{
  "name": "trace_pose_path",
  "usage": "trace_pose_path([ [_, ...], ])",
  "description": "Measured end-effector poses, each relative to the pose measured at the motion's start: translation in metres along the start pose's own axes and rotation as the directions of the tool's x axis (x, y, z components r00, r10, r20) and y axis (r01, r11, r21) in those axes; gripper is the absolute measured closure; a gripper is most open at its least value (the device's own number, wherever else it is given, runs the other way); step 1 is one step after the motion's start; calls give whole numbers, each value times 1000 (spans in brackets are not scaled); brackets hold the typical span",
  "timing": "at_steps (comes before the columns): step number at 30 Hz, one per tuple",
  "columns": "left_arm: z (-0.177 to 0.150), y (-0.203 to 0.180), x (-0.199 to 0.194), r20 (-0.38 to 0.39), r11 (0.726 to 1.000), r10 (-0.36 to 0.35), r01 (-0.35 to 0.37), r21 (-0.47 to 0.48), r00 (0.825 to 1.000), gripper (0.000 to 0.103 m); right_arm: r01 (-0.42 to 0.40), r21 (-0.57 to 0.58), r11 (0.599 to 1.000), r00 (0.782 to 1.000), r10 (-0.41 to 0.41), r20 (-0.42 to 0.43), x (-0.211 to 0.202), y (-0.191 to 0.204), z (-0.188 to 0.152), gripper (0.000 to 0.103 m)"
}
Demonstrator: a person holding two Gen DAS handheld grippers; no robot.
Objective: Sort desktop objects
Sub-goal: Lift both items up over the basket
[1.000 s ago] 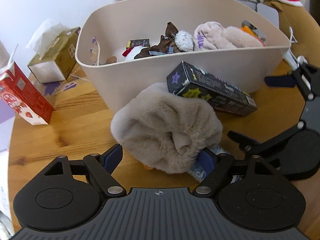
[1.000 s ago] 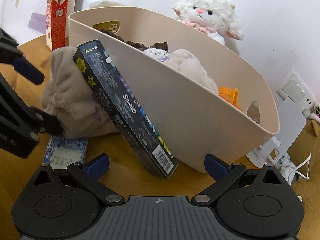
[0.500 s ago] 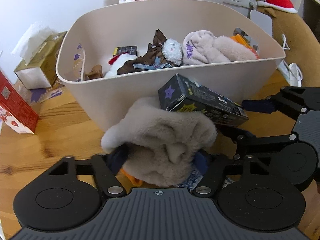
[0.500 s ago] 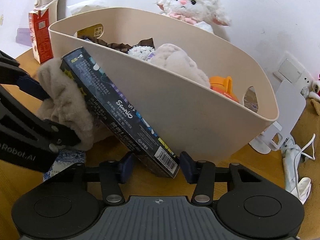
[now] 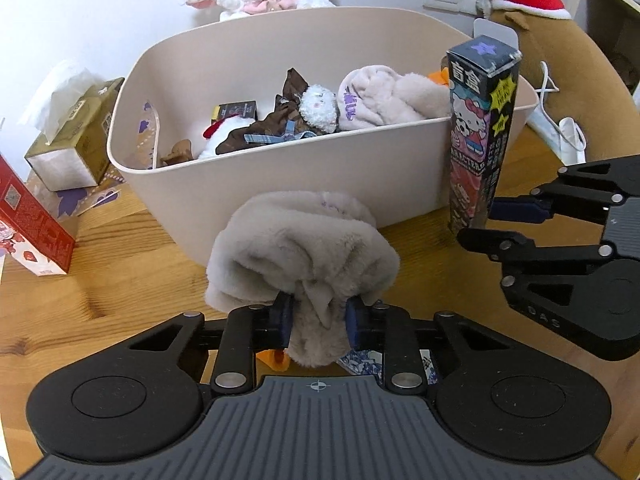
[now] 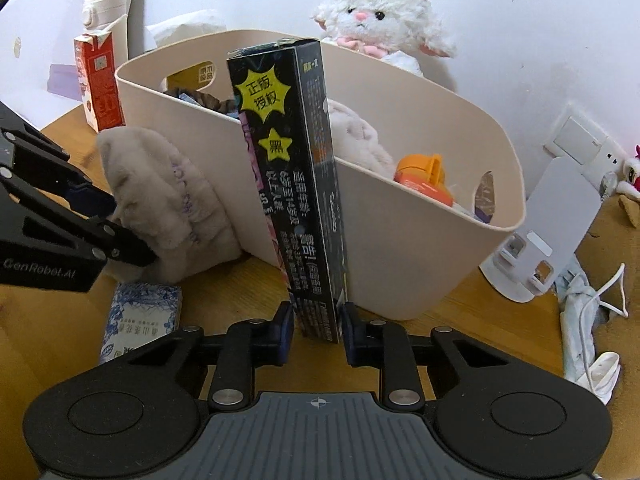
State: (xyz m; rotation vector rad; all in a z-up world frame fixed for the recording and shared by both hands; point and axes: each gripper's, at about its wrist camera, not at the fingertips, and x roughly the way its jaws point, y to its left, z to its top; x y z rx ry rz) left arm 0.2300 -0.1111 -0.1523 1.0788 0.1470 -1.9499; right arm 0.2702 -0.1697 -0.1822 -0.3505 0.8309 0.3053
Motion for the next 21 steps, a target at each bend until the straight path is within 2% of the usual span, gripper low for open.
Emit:
trace_pose_path([
  [11, -4, -7, -16, 33, 1000, 2, -2, 20, 999, 84, 10, -21, 1000, 999, -9, 45, -30, -8, -9, 80],
  [21, -11, -7, -40, 66, 1000, -18, 17, 19, 998, 84, 20, -65, 998, 995, -14, 100, -49, -3, -14, 81],
])
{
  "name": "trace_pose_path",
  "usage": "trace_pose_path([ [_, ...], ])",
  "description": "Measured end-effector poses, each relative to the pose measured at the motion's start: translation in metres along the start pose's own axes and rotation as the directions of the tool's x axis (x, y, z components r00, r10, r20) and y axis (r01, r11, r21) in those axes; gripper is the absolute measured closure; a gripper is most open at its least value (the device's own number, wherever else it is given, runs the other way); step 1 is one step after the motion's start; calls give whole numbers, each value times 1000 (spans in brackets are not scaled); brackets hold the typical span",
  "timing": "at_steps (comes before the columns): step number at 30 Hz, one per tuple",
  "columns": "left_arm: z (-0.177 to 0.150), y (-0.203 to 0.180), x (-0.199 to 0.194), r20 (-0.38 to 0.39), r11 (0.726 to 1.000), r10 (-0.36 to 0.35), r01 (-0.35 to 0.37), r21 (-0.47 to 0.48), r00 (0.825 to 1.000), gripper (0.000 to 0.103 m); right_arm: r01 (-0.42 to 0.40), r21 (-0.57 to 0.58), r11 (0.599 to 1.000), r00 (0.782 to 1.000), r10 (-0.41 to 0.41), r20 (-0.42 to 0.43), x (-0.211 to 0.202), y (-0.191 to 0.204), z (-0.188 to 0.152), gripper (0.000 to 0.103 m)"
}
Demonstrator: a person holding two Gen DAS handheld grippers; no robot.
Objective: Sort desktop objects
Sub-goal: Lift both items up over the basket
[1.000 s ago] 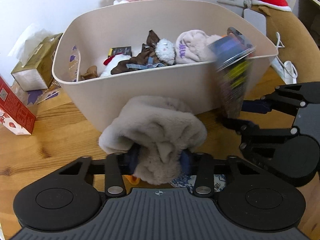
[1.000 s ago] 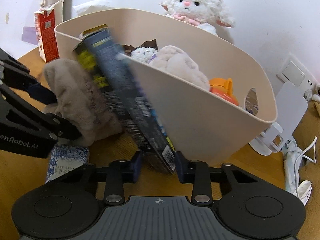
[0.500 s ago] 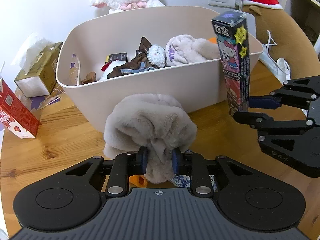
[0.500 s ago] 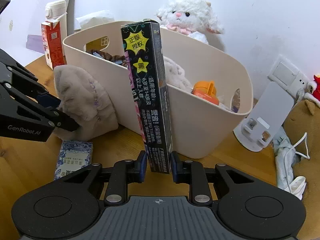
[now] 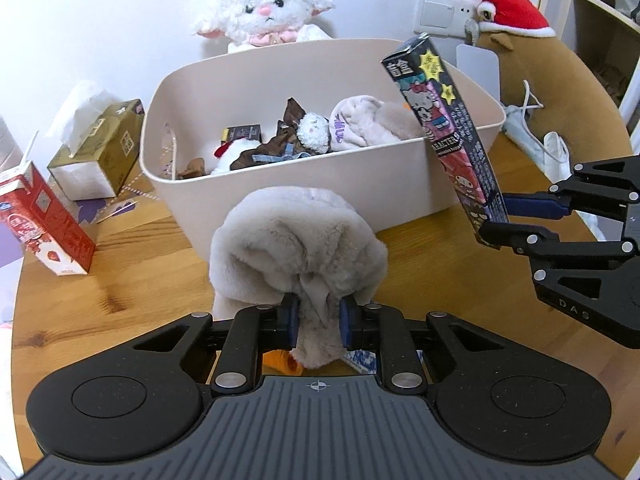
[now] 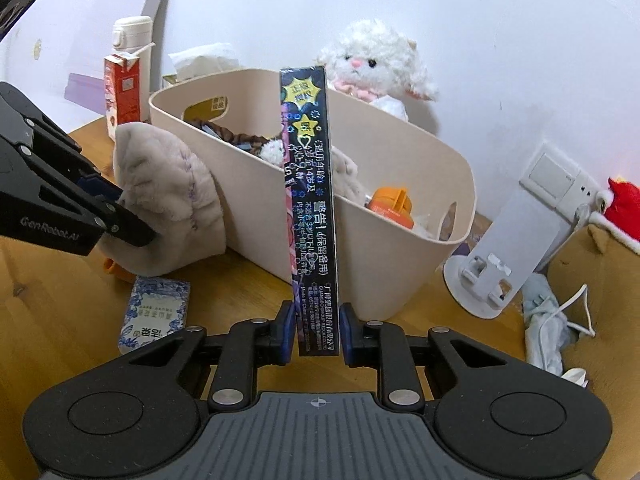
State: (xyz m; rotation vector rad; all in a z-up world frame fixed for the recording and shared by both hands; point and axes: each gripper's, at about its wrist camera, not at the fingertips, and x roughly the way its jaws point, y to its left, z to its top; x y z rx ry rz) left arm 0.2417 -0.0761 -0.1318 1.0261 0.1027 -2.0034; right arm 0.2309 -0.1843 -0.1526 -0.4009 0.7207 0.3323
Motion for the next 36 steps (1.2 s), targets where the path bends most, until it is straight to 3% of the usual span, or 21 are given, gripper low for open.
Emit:
trace_pose_path([
  [12, -3, 31, -23, 55, 995, 15, -9, -104, 998, 84, 40, -39, 998, 997, -38, 61, -19, 2, -1, 81],
  [21, 0, 41, -40, 84, 994, 21, -12, -104, 996, 84, 61, -78, 995, 993, -52, 108, -31, 3, 3, 81],
  [36, 53, 41, -64, 210, 996, 1, 18, -91, 978, 84, 88, -80, 993, 977, -71, 200, -52, -20, 47, 81],
])
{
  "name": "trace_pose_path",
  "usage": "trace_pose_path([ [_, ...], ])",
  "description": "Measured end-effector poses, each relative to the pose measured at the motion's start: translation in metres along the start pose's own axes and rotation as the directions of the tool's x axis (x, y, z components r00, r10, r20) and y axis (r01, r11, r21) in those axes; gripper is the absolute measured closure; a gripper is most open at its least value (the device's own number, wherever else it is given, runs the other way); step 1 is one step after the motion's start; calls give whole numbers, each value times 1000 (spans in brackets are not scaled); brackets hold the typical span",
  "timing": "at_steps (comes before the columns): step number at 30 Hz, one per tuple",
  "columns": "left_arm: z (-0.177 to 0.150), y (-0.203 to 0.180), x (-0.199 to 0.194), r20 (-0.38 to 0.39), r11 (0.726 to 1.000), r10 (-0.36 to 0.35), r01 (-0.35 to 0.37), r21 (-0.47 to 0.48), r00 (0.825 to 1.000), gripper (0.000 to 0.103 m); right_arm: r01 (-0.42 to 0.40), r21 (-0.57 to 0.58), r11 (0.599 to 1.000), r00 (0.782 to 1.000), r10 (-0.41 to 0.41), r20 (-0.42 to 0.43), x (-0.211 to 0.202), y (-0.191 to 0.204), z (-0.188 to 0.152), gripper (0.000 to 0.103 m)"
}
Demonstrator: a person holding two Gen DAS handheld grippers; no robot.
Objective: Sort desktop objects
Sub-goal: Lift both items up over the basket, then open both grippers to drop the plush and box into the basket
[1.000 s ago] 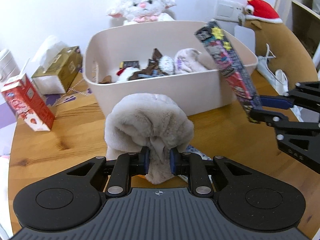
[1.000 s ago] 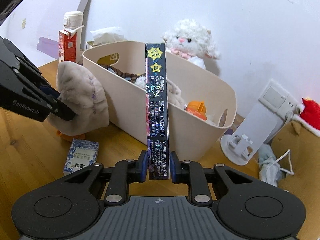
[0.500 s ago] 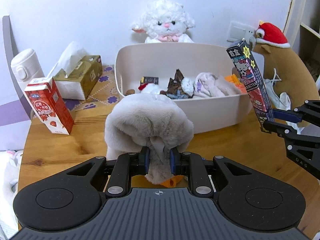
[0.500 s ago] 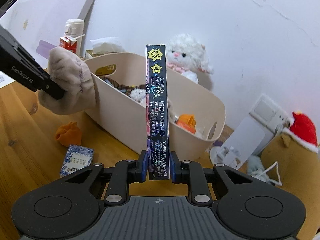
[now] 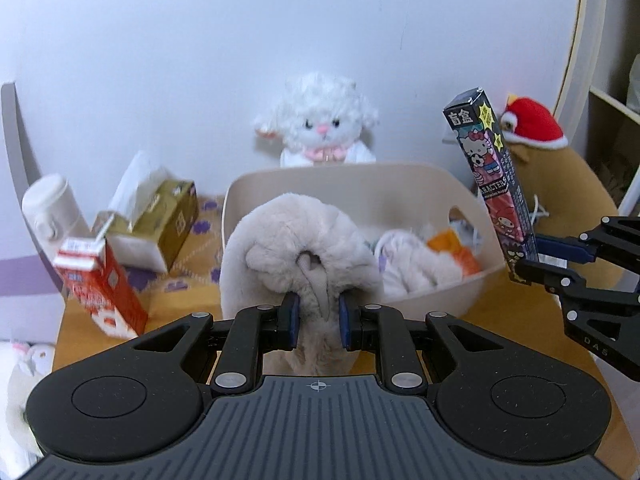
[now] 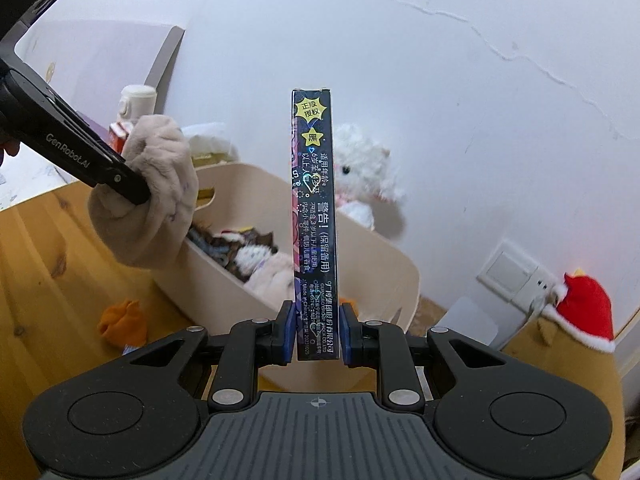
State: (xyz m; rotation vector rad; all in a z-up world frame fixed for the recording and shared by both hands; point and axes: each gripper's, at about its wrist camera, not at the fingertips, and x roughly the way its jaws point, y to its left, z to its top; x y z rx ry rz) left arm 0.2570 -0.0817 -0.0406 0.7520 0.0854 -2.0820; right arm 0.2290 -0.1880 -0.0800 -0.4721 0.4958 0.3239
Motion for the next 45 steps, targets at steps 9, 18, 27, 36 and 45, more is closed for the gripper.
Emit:
trace_pose_path([
  [9, 39, -8, 18, 40, 1000, -12, 11, 21, 999, 85, 16, 22, 1000, 1000, -17, 11, 17, -20, 21, 81],
  [18, 70, -12, 68, 8, 999, 26, -27, 41, 1000, 85, -8, 74, 997, 998, 13, -61, 65, -36, 34, 81],
  [27, 61, -5, 111, -137, 1000, 15, -12, 21, 990, 84, -53, 52, 997, 982, 61, -180, 105, -33, 28, 81],
  [36, 55, -2, 123, -215, 1000, 7, -3, 21, 977, 51, -83, 45, 996, 973, 91, -212, 110, -28, 30, 81],
  [45, 48, 2, 117, -230, 999, 41, -35, 32, 972, 34, -58, 92, 994, 980, 74, -187, 96, -33, 30, 60],
])
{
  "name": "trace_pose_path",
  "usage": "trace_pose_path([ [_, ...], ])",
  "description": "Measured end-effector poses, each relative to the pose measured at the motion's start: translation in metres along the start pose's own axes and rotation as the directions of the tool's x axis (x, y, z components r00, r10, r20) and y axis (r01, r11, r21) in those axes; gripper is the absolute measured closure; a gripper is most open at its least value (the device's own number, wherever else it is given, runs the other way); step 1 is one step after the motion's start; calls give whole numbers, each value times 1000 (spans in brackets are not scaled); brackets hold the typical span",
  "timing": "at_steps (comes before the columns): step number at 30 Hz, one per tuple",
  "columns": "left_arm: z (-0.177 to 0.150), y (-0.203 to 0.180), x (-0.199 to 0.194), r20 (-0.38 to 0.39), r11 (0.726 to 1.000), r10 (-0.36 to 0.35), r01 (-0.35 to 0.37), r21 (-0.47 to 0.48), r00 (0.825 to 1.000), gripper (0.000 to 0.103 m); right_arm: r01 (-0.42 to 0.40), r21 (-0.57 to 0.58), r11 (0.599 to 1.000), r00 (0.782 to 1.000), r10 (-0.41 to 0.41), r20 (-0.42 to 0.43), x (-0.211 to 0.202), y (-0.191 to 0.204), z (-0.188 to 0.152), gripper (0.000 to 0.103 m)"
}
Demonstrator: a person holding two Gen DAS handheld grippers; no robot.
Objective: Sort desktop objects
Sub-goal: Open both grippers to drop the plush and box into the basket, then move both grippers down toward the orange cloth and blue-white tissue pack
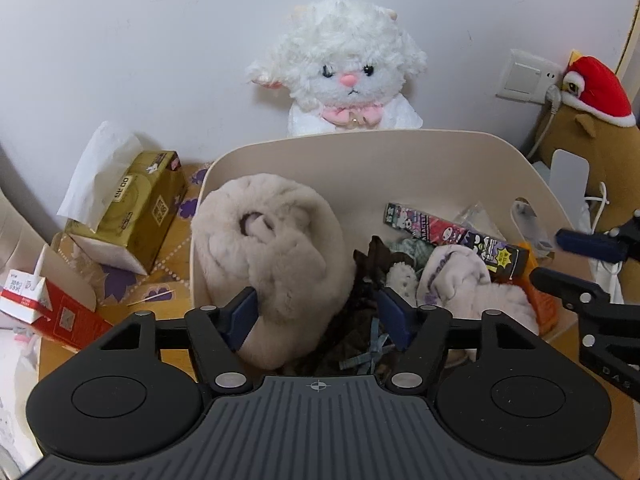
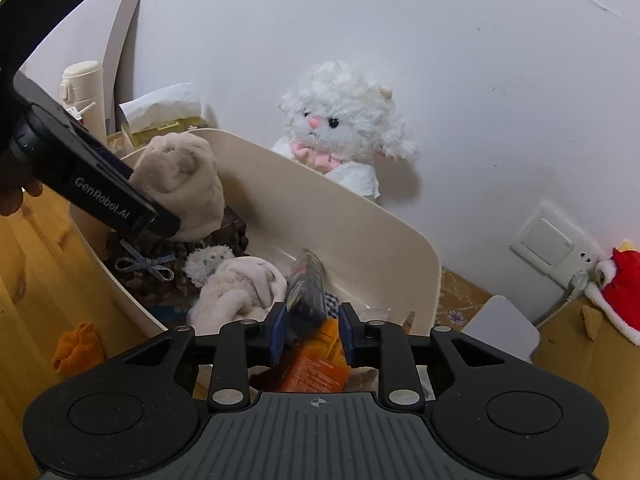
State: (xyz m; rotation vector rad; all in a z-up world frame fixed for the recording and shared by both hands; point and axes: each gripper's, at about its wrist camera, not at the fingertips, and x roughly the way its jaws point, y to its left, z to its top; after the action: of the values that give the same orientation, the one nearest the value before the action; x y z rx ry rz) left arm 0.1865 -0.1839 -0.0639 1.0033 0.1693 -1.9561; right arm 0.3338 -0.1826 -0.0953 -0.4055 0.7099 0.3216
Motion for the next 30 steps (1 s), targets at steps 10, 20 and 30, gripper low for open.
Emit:
trace_pose_path([
  [10, -2, 2, -27, 31, 999, -44, 45, -24, 999, 28, 6, 169, 986, 998, -17, 64, -33, -9, 0, 25],
  [20, -20, 11, -62, 48, 998, -52, 54, -38, 997, 28, -26, 277, 960, 995, -2, 100, -70, -6, -12, 16],
  [30, -62, 23, -80, 29, 998, -59, 60, -28, 998, 28, -39, 243, 969, 997, 22, 75, -89, 30, -33, 14],
])
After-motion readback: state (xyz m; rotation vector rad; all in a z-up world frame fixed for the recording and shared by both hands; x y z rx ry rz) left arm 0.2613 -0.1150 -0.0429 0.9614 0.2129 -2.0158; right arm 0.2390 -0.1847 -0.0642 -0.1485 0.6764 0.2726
